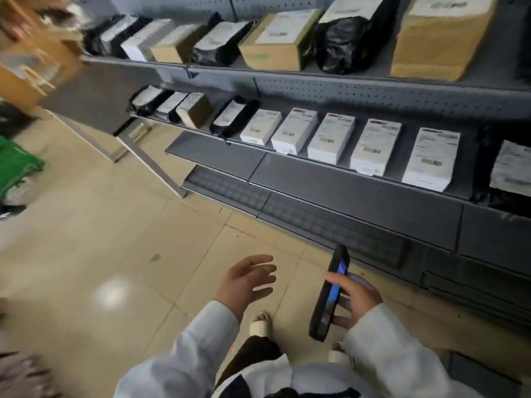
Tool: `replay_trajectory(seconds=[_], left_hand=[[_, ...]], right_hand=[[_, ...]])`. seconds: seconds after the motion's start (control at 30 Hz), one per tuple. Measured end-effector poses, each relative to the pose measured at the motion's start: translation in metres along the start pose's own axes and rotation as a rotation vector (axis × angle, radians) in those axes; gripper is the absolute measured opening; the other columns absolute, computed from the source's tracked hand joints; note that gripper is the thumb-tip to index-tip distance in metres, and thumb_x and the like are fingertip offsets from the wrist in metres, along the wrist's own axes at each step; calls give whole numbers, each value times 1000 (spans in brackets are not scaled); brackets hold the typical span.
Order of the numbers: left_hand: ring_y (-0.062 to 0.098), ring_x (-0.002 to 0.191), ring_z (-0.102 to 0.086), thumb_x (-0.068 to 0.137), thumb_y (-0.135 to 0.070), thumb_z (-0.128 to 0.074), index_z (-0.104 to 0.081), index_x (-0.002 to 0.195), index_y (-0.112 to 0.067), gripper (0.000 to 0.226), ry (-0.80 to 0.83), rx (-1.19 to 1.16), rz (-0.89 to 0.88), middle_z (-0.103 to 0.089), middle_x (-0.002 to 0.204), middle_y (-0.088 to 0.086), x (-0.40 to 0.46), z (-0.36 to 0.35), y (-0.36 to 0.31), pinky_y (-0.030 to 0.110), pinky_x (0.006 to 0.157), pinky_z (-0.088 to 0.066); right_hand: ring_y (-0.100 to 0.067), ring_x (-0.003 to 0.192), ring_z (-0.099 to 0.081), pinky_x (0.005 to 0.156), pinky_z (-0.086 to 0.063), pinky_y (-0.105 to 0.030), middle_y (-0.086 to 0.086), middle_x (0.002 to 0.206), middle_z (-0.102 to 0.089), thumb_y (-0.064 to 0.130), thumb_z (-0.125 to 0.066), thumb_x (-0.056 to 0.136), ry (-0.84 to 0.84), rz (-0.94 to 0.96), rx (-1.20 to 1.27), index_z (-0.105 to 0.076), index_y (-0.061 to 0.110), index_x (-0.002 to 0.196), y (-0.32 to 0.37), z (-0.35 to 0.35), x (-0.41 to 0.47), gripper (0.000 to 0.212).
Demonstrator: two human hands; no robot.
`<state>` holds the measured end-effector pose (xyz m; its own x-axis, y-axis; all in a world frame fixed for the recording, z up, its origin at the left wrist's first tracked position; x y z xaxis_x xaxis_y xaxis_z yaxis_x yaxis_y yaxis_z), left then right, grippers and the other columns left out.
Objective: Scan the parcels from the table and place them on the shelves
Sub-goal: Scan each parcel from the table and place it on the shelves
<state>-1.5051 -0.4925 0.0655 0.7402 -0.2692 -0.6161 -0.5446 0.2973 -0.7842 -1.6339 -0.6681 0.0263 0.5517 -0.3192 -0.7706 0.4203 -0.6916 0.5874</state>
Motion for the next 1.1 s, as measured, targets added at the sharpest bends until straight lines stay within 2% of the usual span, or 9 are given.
replay_trajectory(seconds=[0.17,0.23,0.4,0.53,0.63,0.77,0.93,1.1], left_hand=[[23,90,-69,96,1,-55,-70,111,-6,23,-82,-150,-6,-72,110,17,5,67,0,39,85,-58],[22,89,-69,96,0,-55,-70,111,-6,23,-108,-213,1,-72,110,16,11,101,2,36,82,-59],[22,92,-69,96,-1,-55,-70,111,-8,22,-204,-363,2,-73,109,13,32,216,11,33,81,-59],[19,87,-67,96,-1,-54,-71,103,-12,21,-290,-464,13,-72,101,9,51,317,17,29,76,-58],[18,84,-65,94,-1,-54,-71,98,-14,21,-354,-500,22,-72,96,6,62,384,15,27,71,-57],[21,87,-65,93,-3,-57,-71,101,-12,19,-355,-549,15,-71,95,6,79,448,2,29,75,-56],[24,88,-66,91,-3,-61,-72,103,-9,18,-349,-646,55,-74,94,8,122,495,-9,35,81,-56],[24,87,-69,93,-2,-55,-71,103,-7,19,-351,-789,65,-75,96,11,185,556,-44,33,71,-56]], right_hand=[[-35,91,-64,73,-57,-52,-20,96,-66,9,-73,84,52,-33,-132,-67,9,100,-8,-65,15,17],[-35,90,-64,71,-58,-50,-19,99,-66,10,-73,84,59,-39,-195,-67,12,99,-13,-99,24,16],[-32,95,-65,65,-58,-45,-17,104,-67,12,-74,84,92,-56,-333,-68,14,102,-37,-207,47,19],[-33,98,-65,61,-57,-42,-16,104,-68,11,-77,81,141,-26,-418,-69,14,104,-52,-308,54,25],[-33,97,-65,65,-58,-45,-16,103,-68,9,-76,81,165,-13,-442,-67,14,102,-59,-381,57,23],[-33,98,-65,68,-57,-46,-15,104,-69,9,-76,81,205,29,-398,-68,17,99,-63,-461,57,21],[-32,93,-66,75,-57,-51,-16,100,-69,6,-74,82,187,66,-332,-68,17,105,-47,-522,79,27],[-30,91,-66,82,-55,-55,-13,98,-69,8,-75,82,164,46,-348,-68,16,103,-33,-584,143,24]])
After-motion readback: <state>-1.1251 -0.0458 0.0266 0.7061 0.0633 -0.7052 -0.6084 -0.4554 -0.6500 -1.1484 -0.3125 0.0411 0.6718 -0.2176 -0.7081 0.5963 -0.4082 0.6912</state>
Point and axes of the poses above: each hand's wrist, its own x-axis towards the middle knuckle, its own z-axis out of the back of the hand, y = z × x, the point moved 8 cm from there along x, towards the middle knuckle
